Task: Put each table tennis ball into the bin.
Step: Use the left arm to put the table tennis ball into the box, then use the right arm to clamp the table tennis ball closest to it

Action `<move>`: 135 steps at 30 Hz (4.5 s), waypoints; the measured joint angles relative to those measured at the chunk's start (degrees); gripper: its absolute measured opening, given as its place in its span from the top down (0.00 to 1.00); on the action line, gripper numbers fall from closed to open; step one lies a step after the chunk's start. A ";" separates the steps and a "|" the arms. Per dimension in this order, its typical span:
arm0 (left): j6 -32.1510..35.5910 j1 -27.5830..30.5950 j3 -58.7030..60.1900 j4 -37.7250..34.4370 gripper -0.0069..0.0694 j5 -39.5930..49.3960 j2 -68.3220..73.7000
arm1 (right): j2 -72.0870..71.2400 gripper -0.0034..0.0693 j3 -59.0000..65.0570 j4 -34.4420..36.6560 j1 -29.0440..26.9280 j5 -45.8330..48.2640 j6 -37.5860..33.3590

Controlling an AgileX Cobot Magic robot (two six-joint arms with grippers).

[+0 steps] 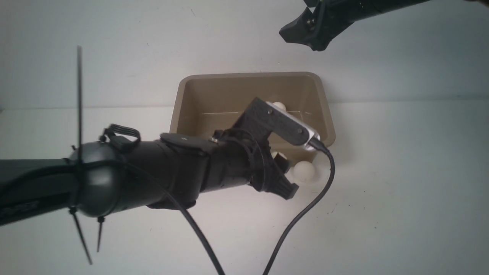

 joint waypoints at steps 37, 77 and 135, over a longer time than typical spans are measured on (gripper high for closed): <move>7.28 19.40 -18.35 1.06 0.19 11.81 15.60 | -0.20 0.14 0.00 -0.51 0.00 3.19 1.26; 0.41 13.67 9.32 3.48 0.34 -4.62 -29.40 | -4.56 0.14 9.98 -11.65 0.46 24.42 36.44; 8.41 13.67 11.15 -0.05 0.34 -6.50 -29.76 | 12.36 0.47 22.97 -15.74 7.33 -0.93 43.52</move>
